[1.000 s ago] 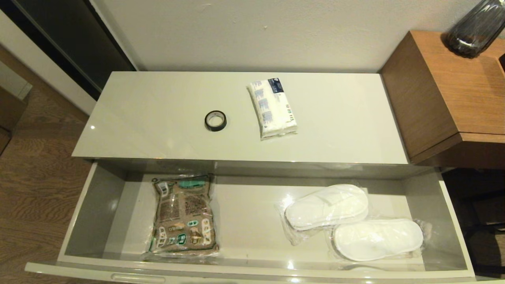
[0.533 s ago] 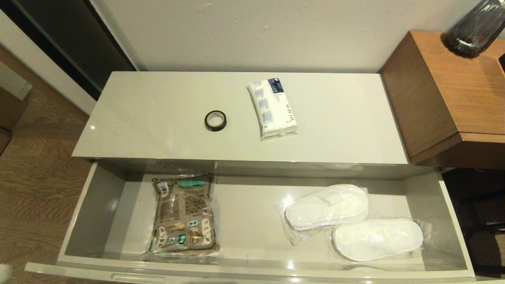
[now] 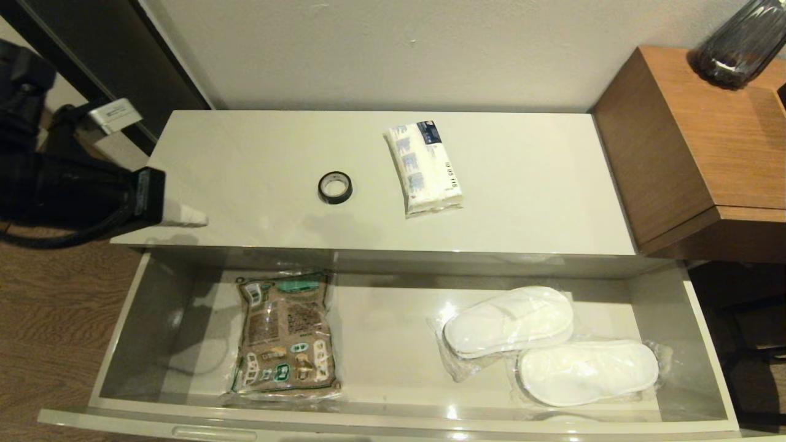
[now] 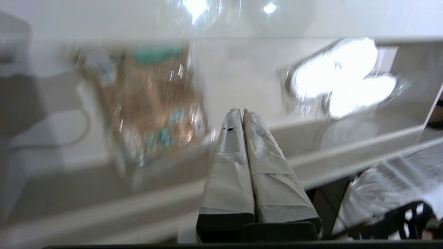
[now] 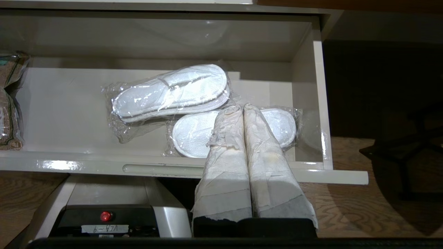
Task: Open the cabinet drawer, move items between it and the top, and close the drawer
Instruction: Pick up the adhesive tape on the table
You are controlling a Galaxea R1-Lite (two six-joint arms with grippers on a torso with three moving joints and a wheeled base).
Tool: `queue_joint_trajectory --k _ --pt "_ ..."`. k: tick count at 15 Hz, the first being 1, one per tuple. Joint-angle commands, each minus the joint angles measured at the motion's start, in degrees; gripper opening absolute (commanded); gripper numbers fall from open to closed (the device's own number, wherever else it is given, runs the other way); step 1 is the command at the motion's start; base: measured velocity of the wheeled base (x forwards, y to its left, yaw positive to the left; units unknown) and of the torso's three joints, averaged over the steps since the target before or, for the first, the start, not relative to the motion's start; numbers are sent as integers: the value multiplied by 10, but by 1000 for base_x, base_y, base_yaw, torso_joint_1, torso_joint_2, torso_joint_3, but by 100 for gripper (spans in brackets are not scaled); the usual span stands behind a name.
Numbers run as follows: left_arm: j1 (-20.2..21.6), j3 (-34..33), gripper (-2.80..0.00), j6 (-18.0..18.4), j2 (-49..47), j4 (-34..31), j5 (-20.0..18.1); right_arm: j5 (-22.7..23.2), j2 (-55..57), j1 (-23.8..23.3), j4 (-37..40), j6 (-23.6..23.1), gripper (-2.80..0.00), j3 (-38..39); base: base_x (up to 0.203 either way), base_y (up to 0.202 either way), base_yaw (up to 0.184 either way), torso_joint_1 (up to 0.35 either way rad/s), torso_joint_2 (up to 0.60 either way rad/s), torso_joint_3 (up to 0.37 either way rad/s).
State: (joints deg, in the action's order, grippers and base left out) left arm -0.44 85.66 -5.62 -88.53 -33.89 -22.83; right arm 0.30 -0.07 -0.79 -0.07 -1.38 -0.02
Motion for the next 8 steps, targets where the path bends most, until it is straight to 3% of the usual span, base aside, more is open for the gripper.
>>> queue_joint_trajectory --k 1,4,5,8 --pt "-8 76 -280 -1 -129 16 -16 0 1 0 0 0 -280 0 0 0 0 0 0 0" --pt "-58 136 -280 -1 -195 26 -16 0 1 0 0 0 -280 0 0 0 0 0 0 0" --pt "-83 151 0 9 -206 38 -12 0 1 0 0 0 -280 0 0 0 0 0 0 0" --pt "-120 209 0 33 -243 63 15 0 1 0 0 0 -280 0 0 0 0 0 0 0"
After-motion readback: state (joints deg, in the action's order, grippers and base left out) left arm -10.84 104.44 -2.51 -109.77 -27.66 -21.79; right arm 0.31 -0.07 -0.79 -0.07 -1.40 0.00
